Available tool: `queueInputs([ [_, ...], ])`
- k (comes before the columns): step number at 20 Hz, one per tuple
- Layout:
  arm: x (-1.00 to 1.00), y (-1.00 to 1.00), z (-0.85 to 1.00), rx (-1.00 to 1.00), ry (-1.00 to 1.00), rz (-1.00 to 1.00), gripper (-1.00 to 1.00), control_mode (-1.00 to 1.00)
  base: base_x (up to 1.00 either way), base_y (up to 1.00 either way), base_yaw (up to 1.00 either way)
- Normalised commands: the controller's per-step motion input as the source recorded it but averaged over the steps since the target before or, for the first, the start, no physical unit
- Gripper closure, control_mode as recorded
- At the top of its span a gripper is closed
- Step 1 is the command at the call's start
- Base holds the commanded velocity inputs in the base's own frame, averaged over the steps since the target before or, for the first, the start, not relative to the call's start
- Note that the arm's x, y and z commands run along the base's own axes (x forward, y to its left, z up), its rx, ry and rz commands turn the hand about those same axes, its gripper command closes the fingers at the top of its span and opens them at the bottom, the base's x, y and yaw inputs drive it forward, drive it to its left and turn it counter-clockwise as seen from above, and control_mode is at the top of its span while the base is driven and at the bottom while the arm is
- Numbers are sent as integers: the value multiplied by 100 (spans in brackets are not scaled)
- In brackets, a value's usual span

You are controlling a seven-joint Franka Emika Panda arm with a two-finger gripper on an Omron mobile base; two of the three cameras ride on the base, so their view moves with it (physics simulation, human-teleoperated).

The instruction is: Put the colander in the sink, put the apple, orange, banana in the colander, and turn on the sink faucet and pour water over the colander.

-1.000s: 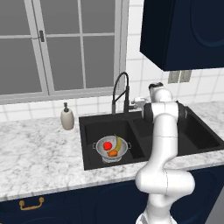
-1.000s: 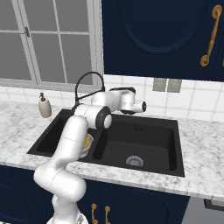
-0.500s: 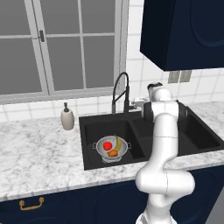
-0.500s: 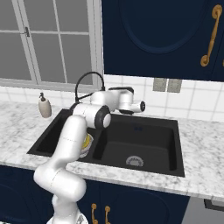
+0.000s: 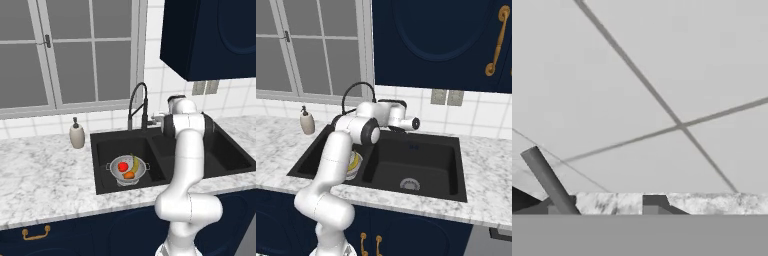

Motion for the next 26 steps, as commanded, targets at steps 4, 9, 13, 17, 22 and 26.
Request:
queueInputs([
  [4,-35,-100,-9,0,5,-18,100,-100,0,0,0],
  [9,-43,-100,-14,0,12,-20,100,-100,0,0,0],
  [13,-45,-100,-12,0,11,-19,100,-100,0,0,0],
  [17,-53,-100,-6,0,9,-18,100,-100,0,0,0],
  [22,-68,-51,5,2,1,-7,100,-100,0,0,0],
  [26,-76,-1,22,3,-1,0,100,-100,0,0,0],
])
